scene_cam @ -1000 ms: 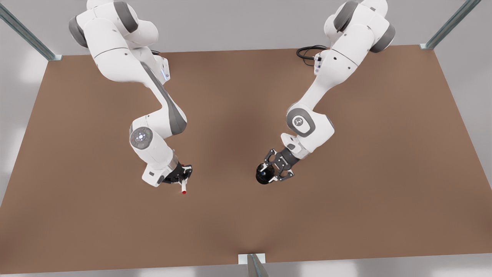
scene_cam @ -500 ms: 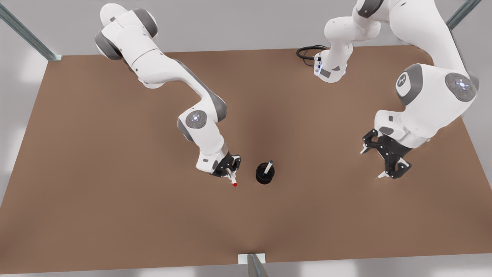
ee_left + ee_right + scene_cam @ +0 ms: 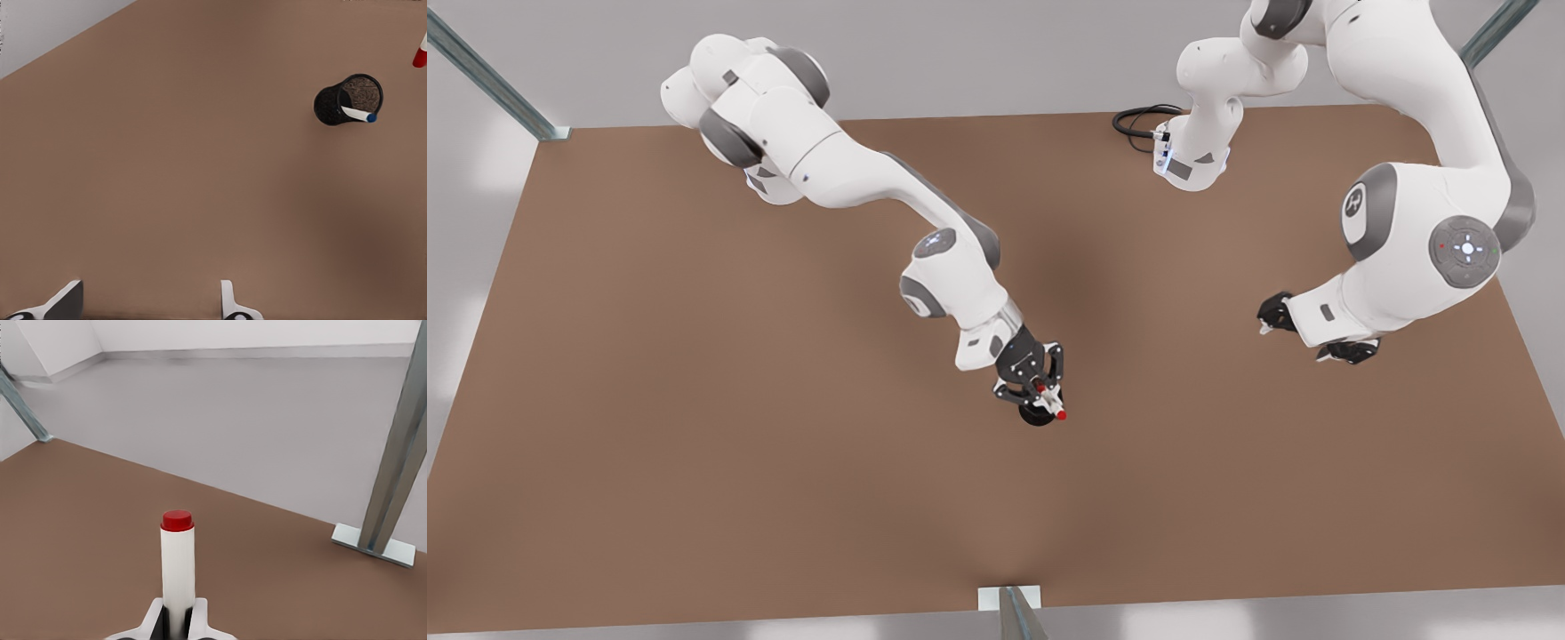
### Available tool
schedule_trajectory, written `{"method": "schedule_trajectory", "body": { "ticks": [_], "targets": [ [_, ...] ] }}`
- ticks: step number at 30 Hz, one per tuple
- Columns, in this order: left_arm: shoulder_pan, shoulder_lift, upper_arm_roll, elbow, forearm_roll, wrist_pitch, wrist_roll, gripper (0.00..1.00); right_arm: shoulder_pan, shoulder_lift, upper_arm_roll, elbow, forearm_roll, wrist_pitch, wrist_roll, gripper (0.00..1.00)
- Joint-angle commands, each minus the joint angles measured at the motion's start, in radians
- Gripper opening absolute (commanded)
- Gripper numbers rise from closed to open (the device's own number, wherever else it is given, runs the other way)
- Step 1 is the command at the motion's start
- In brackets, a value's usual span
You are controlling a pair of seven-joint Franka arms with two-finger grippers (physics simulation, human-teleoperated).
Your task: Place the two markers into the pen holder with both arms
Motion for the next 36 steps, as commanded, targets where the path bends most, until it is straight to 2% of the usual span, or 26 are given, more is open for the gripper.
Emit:
{"method": "schedule_trajectory", "body": {
  "ticks": [1, 10, 13, 18, 20, 34, 35, 36],
  "targets": [
    [0.000, 0.002, 0.000, 0.001, 0.002, -0.015, -0.507, 1.00, 0.000, 0.021, -0.001, 0.012, -0.035, 0.084, 0.027, 0.27],
    [0.002, 0.020, 0.001, 0.001, 0.002, 0.006, -0.506, 1.00, 0.003, 0.072, -0.008, -0.022, -0.126, 0.221, 0.029, 0.26],
    [0.002, 0.019, 0.000, 0.001, 0.000, 0.006, -0.507, 1.00, 0.022, 0.087, -0.054, -0.062, -0.132, 0.303, 0.027, 0.26],
    [0.002, 0.019, 0.000, 0.001, -0.001, 0.006, -0.507, 1.00, 0.031, 0.095, -0.068, -0.072, -0.132, 0.339, 0.027, 0.26],
    [0.002, 0.022, 0.001, -0.001, -0.001, 0.008, -0.507, 1.00, 0.059, 0.101, -0.102, -0.072, -0.127, 0.345, 0.029, 0.25],
    [0.005, 0.054, 0.001, -0.001, -0.001, 0.029, -0.506, 1.00, 0.077, 0.130, -0.139, -0.134, -0.130, 0.457, 0.029, 0.26],
    [0.005, 0.056, 0.001, -0.001, -0.001, 0.029, -0.507, 1.00, 0.086, 0.132, -0.149, -0.155, -0.129, 0.483, 0.027, 0.55],
    [0.005, 0.056, 0.001, -0.001, -0.001, 0.029, -0.507, 1.00, 0.088, 0.132, -0.151, -0.157, -0.127, 0.484, 0.027, 1.00]
  ]
}}
